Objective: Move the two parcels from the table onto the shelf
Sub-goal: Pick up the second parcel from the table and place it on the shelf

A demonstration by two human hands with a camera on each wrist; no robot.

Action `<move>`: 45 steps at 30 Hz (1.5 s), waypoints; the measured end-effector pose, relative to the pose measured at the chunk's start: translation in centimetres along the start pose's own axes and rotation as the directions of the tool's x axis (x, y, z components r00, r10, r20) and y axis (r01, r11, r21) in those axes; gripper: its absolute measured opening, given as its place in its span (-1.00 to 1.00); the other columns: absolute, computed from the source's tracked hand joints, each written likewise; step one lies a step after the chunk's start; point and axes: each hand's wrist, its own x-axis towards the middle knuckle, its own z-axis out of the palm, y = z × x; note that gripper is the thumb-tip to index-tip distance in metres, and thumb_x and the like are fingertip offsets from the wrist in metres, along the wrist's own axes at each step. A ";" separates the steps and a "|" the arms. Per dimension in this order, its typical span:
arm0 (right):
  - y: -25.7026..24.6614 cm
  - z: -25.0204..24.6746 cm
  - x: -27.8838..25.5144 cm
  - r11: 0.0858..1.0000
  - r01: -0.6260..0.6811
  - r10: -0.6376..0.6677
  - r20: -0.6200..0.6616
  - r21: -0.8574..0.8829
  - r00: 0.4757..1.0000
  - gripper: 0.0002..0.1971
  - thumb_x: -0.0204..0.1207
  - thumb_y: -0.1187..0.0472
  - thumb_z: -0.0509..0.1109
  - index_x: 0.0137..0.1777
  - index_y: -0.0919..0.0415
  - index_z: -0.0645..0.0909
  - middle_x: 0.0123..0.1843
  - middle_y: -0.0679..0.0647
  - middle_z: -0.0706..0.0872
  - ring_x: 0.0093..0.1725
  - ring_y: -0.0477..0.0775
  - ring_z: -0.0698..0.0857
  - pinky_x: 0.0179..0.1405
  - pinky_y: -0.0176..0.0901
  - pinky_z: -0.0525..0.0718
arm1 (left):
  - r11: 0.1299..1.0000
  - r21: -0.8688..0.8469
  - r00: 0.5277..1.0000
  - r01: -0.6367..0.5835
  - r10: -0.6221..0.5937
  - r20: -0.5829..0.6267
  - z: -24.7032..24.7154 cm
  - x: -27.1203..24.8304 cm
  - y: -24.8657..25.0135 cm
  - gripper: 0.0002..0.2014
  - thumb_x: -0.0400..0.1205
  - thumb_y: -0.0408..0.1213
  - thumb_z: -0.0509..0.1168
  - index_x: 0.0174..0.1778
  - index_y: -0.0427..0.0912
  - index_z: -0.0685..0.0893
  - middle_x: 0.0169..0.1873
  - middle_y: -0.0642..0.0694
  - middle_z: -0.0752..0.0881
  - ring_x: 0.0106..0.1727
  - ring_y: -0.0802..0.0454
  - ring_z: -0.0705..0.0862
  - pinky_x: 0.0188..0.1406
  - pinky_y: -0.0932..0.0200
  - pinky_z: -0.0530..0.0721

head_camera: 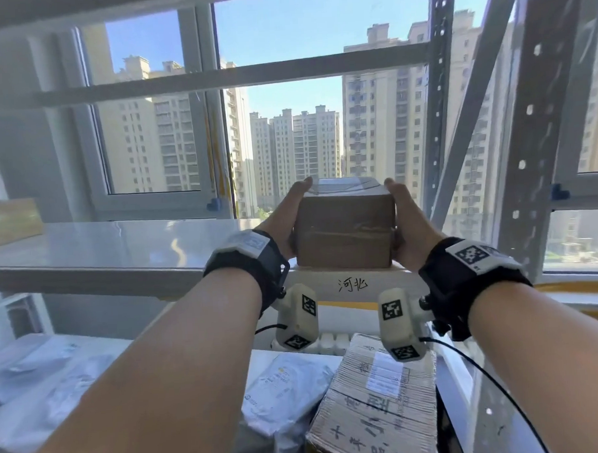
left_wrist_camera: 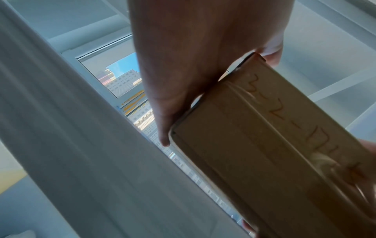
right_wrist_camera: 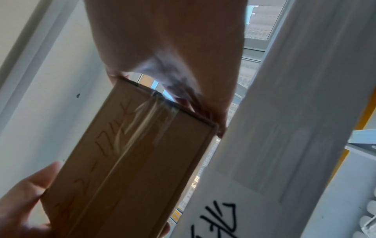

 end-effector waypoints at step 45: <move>1.3 2.4 -5.6 0.674 -0.063 -0.160 -0.229 -0.736 0.960 -0.26 0.71 -0.22 0.01 0.63 0.41 0.33 0.62 0.32 0.45 0.59 0.28 0.43 0.51 0.03 0.35 | 0.701 0.711 0.980 0.053 0.099 -0.171 -2.0 -4.4 -1.0 -0.48 0.79 -0.12 0.09 0.61 -0.36 0.36 0.46 -0.37 0.53 0.47 -0.29 0.53 0.46 -0.05 0.49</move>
